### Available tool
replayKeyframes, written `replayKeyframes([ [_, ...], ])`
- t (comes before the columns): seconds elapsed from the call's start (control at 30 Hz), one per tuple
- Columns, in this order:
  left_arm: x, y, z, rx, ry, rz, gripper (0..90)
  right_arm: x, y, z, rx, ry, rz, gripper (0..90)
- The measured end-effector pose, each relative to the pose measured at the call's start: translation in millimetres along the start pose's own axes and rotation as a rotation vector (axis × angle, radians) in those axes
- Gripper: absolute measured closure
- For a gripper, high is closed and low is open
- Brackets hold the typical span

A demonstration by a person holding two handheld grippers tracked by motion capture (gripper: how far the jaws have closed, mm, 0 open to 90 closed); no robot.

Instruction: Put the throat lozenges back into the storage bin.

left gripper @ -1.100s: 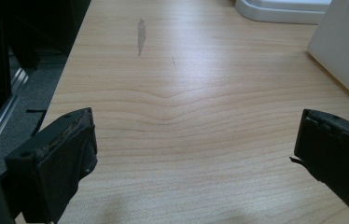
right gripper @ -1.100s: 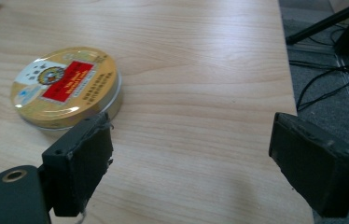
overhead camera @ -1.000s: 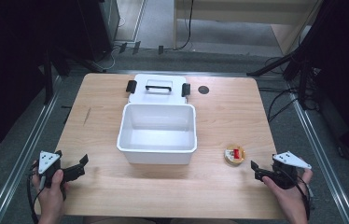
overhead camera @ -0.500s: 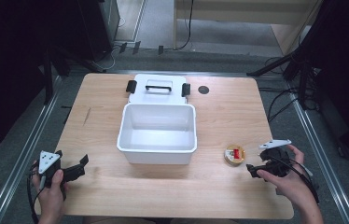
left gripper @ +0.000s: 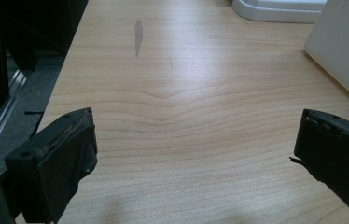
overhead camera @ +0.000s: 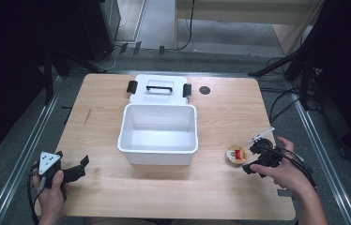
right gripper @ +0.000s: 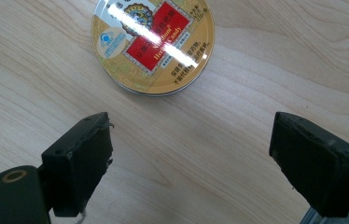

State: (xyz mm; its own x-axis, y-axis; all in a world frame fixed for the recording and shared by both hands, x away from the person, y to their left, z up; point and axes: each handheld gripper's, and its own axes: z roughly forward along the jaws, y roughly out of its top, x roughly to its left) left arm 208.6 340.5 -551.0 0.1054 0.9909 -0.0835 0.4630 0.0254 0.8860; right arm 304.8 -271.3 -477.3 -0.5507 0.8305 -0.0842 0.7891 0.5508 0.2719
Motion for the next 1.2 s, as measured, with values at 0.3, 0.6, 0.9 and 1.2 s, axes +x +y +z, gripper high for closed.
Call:
replayKeyframes([
  [0.3,0.3,0.1,0.3,0.003,-0.002,0.002,0.0,7.7,22.4,3.0,0.081,0.006,-0.034,13.3],
  [0.6,0.4,0.1,0.4,0.003,-0.002,0.0,0.0,19.3,46.0,9.4,0.125,0.015,-0.068,13.6],
  [0.9,0.6,0.1,0.5,0.002,-0.003,-0.002,0.0,22.2,61.9,17.8,0.159,0.021,-0.041,12.9],
  [1.2,0.6,0.2,0.6,0.004,-0.003,-0.004,0.0,17.2,68.2,29.3,0.192,0.006,0.015,12.7],
])
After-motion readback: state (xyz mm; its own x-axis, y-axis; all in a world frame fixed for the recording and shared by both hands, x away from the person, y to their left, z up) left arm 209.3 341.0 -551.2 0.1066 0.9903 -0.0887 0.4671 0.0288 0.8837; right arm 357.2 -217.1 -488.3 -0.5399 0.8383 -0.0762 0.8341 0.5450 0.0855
